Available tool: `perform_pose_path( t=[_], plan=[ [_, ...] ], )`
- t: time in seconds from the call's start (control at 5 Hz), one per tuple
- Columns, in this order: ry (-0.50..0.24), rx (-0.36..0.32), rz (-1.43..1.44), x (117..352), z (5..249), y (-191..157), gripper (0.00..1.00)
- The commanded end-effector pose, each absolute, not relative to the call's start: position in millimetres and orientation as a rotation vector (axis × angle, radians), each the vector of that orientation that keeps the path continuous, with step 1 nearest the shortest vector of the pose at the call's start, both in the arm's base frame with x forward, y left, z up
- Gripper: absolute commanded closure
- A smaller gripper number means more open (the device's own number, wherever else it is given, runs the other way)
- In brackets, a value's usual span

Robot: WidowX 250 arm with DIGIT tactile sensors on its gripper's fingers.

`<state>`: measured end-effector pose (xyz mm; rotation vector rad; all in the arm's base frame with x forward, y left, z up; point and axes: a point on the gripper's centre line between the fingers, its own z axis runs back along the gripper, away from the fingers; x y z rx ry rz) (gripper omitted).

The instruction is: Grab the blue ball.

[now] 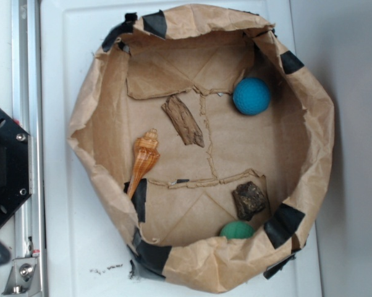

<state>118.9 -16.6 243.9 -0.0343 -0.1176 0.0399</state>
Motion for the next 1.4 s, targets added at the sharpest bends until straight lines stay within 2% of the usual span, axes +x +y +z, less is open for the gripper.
perform_pose_path(
  t=[0.0,0.2,0.4,0.6,0.8,1.0,1.2],
  plan=[
    [-0.118,-0.034,0.04,119,244,-17,0.0],
    [-0.136,0.027,0.101,161,213,-9,0.0],
    [-0.131,0.07,0.11,193,190,-9,0.0],
    [-0.151,0.083,0.083,211,178,-11,0.0],
    [-0.242,0.064,-0.019,233,171,-6,0.0],
    [-0.298,0.045,-0.075,249,165,2,0.0],
    [-0.296,0.079,-0.077,266,147,-4,0.0]
  ],
)
